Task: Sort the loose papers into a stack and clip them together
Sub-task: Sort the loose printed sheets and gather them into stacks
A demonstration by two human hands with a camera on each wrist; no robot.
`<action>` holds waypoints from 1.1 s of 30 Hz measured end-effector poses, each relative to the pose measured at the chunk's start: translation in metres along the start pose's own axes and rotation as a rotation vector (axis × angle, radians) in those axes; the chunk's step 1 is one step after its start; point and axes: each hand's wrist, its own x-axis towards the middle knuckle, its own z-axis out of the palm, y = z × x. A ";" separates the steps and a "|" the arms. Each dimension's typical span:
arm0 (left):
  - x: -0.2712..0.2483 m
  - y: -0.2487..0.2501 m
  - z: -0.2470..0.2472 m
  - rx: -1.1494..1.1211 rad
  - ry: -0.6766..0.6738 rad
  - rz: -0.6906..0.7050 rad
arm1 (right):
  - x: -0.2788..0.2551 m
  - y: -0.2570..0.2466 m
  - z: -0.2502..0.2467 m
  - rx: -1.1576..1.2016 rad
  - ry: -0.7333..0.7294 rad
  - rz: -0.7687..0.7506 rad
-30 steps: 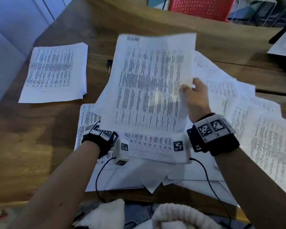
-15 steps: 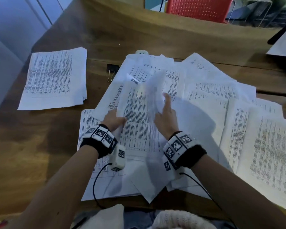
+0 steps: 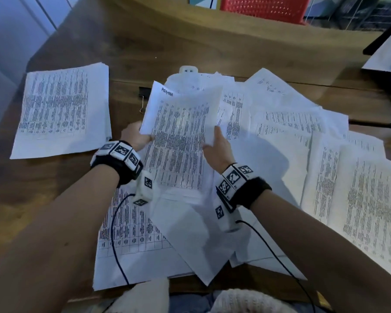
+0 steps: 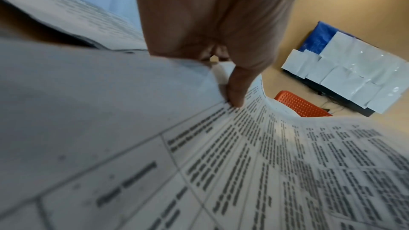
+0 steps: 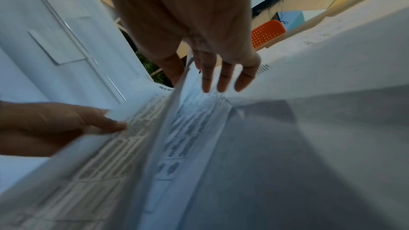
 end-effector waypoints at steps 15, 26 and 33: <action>0.007 -0.003 0.004 -0.298 0.225 -0.093 | -0.015 0.044 -0.003 -0.662 -0.108 0.055; -0.001 -0.025 0.005 -0.741 0.466 -0.232 | -0.025 0.055 -0.006 -0.380 -0.095 0.106; -0.023 -0.041 0.019 -0.625 0.215 -0.224 | -0.014 0.007 -0.097 -0.085 0.534 -0.013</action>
